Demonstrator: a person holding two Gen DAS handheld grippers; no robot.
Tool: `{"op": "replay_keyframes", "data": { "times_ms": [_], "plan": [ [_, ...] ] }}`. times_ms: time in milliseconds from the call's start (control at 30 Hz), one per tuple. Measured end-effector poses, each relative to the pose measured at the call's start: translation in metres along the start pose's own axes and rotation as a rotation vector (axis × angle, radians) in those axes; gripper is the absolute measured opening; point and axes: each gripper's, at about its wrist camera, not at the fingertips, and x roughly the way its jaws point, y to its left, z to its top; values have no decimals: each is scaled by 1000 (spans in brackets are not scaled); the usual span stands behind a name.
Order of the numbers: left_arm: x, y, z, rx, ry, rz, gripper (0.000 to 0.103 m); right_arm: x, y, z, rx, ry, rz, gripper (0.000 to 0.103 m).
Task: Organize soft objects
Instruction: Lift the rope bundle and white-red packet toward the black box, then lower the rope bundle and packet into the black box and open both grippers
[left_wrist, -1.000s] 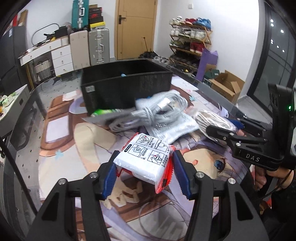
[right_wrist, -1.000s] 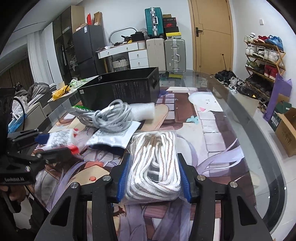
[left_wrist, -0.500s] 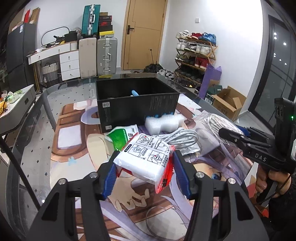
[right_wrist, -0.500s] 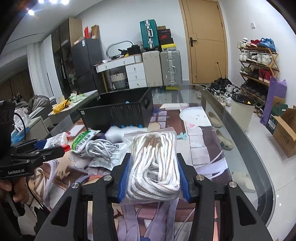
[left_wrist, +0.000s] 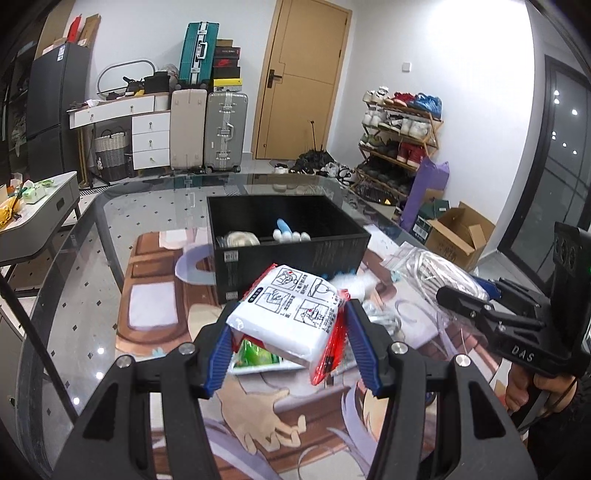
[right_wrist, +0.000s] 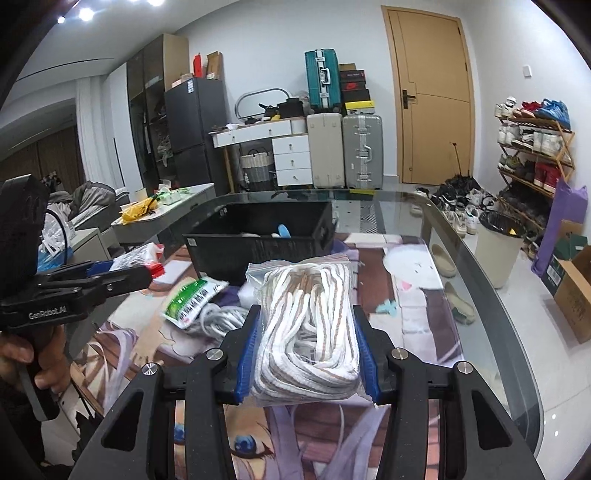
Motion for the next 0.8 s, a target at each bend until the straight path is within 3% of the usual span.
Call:
{"op": "replay_keyframes", "data": {
  "times_ms": [333,800],
  "plan": [
    [4,4,22,-14,-43,9,56,5,9,30,-52,-36,14,46],
    [19,11,46,-5,-48,21,56,33,13,69,-107,-1,38,46]
  ]
}}
